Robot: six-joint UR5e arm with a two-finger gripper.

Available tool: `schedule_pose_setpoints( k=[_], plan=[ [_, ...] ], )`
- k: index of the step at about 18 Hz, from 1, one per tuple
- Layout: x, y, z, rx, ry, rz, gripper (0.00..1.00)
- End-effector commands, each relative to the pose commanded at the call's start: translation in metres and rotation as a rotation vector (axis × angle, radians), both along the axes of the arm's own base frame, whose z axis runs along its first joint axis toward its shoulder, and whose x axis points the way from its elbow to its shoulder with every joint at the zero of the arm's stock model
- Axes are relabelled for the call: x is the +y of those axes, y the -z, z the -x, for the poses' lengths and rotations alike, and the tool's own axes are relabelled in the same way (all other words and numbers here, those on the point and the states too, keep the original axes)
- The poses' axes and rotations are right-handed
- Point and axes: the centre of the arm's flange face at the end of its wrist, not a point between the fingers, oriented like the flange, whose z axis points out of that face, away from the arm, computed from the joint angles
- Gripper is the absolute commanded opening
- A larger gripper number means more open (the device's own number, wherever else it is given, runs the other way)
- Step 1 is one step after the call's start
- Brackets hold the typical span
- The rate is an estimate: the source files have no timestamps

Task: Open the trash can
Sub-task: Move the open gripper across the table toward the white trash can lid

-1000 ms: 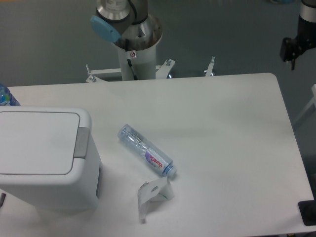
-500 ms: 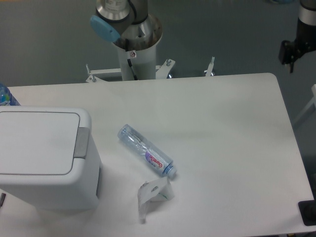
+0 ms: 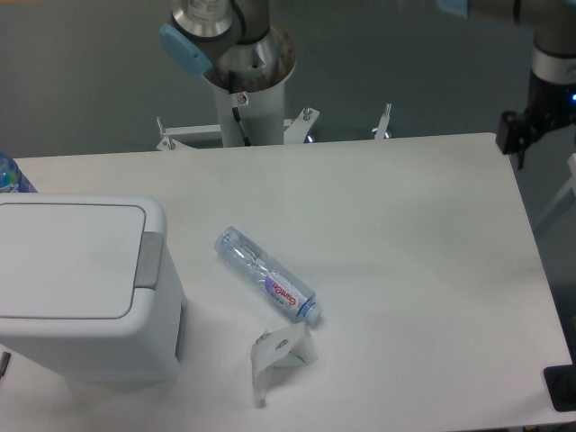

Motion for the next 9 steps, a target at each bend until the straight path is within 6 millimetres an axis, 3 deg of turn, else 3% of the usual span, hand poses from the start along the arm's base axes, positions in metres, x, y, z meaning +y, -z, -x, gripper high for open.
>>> schedule_pose_setpoints(
  k=[5, 9],
  plan=[
    [0.045, 0.01, -0.021, -0.04, -0.027, -0.053, 1.0],
    [0.091, 0.007, -0.054, -0.055, -0.065, -0.084, 1.0]
  ],
)
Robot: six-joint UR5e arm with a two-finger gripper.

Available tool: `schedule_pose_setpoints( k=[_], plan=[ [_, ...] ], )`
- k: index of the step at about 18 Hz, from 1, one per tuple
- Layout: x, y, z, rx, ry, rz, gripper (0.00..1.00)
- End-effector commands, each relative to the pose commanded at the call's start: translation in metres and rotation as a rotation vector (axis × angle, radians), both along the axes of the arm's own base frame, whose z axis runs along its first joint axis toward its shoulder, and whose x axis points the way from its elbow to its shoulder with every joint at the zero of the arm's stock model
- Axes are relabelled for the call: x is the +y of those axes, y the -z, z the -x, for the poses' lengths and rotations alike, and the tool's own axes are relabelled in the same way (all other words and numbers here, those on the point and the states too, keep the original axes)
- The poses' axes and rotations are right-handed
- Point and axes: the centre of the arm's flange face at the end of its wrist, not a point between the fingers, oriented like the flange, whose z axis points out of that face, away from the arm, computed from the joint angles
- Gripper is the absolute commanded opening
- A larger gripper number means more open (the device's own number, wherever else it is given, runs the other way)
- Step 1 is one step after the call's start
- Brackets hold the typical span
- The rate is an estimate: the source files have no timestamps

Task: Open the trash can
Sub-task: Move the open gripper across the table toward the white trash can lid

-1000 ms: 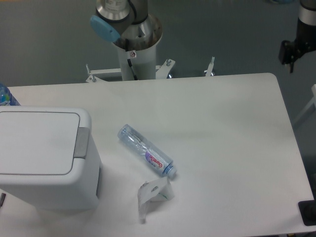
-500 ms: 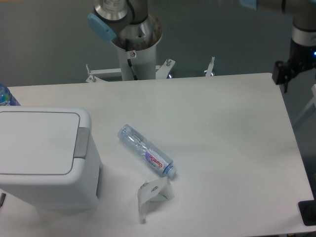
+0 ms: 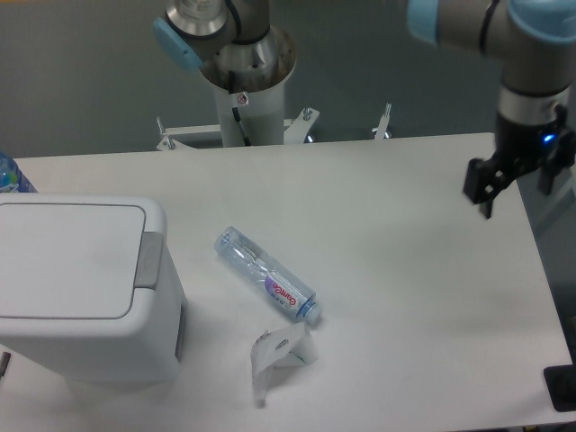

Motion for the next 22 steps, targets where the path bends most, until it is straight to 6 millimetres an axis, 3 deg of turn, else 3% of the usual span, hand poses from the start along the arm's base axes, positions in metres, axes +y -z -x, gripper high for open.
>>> schedule_pose_setpoints(
  k=[4, 9, 11, 15, 22],
  plan=[
    [0.047, -0.03, -0.055, 0.024, 0.037, -0.047, 1.0],
    [0.083, -0.059, -0.108, 0.029, -0.007, -0.115, 1.0],
    [0.094, -0.063, -0.122, 0.02, -0.028, -0.134, 1.0],
    [0.116, -0.072, -0.169, 0.005, -0.025, -0.16, 1.0],
    [0.157, -0.062, -0.235, -0.035, 0.044, -0.156, 1.0]
  ],
)
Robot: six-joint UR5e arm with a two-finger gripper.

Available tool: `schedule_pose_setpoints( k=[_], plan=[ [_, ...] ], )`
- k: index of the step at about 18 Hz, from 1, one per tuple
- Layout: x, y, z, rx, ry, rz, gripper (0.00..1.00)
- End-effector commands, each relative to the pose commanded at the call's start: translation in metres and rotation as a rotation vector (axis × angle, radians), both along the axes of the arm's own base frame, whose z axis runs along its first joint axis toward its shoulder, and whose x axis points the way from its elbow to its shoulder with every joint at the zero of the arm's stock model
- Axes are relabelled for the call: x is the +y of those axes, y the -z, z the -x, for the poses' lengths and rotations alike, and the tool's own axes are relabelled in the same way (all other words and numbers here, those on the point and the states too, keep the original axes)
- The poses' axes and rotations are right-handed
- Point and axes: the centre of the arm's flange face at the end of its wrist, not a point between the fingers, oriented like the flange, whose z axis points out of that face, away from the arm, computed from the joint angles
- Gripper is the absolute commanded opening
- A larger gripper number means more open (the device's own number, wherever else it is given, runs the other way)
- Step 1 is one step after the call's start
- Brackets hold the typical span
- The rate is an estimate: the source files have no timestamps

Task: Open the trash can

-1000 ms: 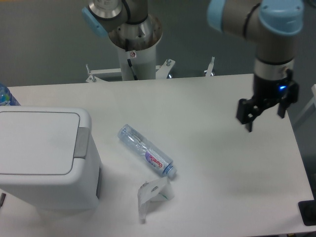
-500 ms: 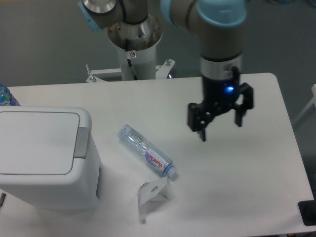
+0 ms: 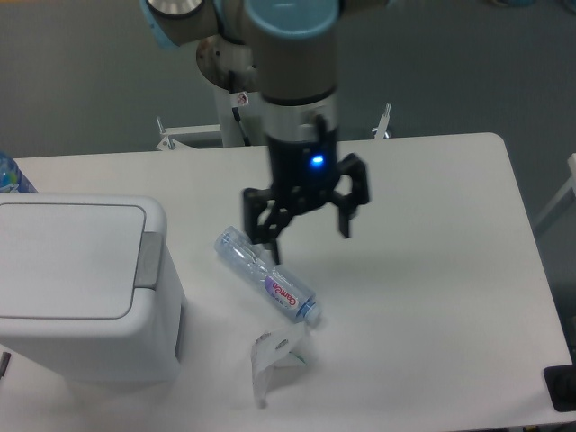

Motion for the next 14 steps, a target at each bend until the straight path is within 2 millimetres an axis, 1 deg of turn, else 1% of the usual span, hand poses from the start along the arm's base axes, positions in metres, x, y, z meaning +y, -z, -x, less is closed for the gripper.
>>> schedule_pose_setpoints(
  k=[2, 7, 9, 12, 14],
  plan=[
    [0.007, 0.003, -0.014, -0.006, 0.024, 0.003, 1.0],
    [0.019, 0.009, -0.04, -0.012, 0.07, 0.012, 1.0],
    [0.024, 0.008, -0.052, -0.014, 0.09, 0.009, 1.0],
    [0.026, 0.01, -0.059, -0.024, 0.101, 0.007, 1.0],
    [0.026, 0.009, -0.059, -0.023, 0.102, 0.004, 1.0]
  ],
)
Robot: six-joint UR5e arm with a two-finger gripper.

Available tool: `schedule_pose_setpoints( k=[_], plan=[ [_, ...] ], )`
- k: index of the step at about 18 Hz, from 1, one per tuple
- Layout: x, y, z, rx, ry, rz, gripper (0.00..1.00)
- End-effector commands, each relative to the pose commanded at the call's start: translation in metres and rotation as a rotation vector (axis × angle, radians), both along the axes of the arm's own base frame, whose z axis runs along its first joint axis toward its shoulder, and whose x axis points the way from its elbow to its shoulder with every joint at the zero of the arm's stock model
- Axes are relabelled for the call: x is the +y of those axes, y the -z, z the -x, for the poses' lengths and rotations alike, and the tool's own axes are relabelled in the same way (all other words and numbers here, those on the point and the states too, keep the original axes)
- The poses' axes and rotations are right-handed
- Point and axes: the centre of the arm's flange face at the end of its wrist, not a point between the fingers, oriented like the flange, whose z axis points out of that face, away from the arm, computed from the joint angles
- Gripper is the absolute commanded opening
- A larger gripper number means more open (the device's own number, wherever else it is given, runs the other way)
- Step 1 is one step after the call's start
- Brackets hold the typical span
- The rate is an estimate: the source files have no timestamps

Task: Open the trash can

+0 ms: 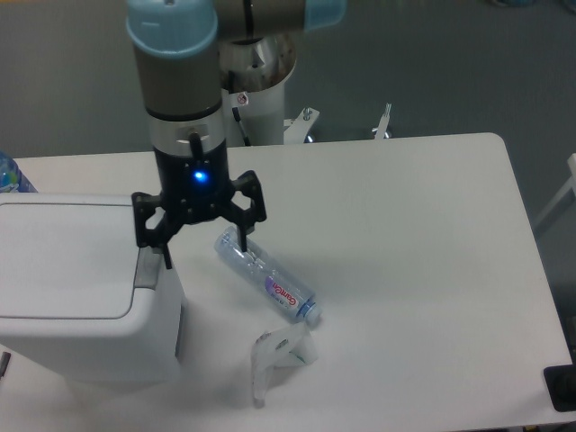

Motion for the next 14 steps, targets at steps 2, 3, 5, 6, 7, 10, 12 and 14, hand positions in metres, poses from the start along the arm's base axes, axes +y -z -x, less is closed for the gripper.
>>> schedule_pose_setpoints(
  k=[2, 3, 5, 6, 7, 10, 12, 14],
  plan=[
    [0.0001, 0.0, -0.0001, -0.001, 0.002, -0.001, 1.0],
    [0.0004, 0.0, -0.001, -0.001, 0.004, -0.001, 1.0],
    [0.0005, -0.0019, -0.0021, 0.002, 0.005, -0.004, 1.0],
    [0.0009, -0.001, -0.0017, 0.002, 0.004, -0.002, 1.0],
    [0.0006, 0.0006, -0.0017, 0.002, 0.004, 0.001, 1.0],
    [0.0008, 0.0025, -0.0013, 0.0, 0.003, 0.006, 1.0],
    [0.0006, 0.0034, -0.0013, 0.0, 0.003, 0.008, 1.0],
    [0.0007, 0.0067, -0.0012, -0.003, 0.003, 0.013, 1.0]
  ],
)
